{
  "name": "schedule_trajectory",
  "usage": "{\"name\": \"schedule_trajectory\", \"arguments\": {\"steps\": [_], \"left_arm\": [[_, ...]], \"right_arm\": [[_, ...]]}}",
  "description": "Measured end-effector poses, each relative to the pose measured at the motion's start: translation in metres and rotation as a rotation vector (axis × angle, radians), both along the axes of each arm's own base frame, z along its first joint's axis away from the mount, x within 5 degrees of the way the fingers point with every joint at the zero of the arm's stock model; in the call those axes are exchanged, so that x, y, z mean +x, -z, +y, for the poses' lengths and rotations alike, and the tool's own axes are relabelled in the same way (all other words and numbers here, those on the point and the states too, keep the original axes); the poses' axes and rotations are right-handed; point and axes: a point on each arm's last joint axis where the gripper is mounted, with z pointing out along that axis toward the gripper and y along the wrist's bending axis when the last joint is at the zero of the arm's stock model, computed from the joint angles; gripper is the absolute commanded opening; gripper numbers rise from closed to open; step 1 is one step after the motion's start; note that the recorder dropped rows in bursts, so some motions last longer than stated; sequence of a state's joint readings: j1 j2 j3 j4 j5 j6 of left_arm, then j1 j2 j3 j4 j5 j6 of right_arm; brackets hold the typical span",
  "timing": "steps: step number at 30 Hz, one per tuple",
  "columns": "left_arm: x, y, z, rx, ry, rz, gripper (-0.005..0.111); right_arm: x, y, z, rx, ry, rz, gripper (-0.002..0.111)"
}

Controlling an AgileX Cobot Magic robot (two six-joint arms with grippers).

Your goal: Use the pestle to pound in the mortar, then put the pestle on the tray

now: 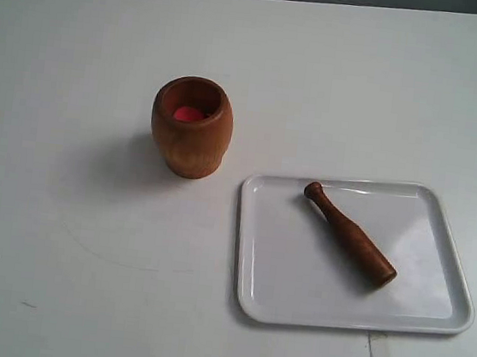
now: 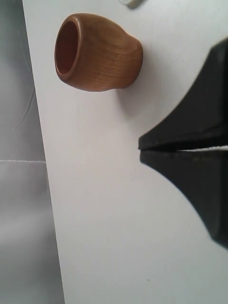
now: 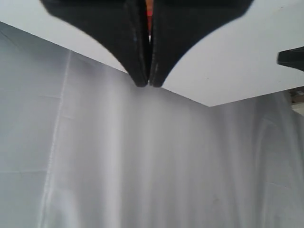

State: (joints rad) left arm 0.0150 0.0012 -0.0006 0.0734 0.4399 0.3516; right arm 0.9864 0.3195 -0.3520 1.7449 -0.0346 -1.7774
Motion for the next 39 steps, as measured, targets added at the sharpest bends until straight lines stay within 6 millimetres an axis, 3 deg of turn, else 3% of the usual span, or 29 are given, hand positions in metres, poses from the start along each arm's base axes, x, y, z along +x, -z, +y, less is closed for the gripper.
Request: {"name": "schedule_trajectory", "arguments": {"steps": [5,20,27,39], "left_arm": [[0.000,0.000,0.000,0.000,0.000,0.000,0.000],[0.000,0.000,0.000,0.000,0.000,0.000,0.000],[0.000,0.000,0.000,0.000,0.000,0.000,0.000],[0.000,0.000,0.000,0.000,0.000,0.000,0.000]], "right_arm": [[-0.007,-0.001,0.004,0.009,-0.094,-0.016,0.000],[-0.010,-0.004,0.001,0.030,-0.100,-0.032,0.000],[-0.004,-0.006,-0.020,0.096,0.138,-0.041,0.000],[0.001,0.054,-0.042,0.101,0.487,0.018,0.000]]}}
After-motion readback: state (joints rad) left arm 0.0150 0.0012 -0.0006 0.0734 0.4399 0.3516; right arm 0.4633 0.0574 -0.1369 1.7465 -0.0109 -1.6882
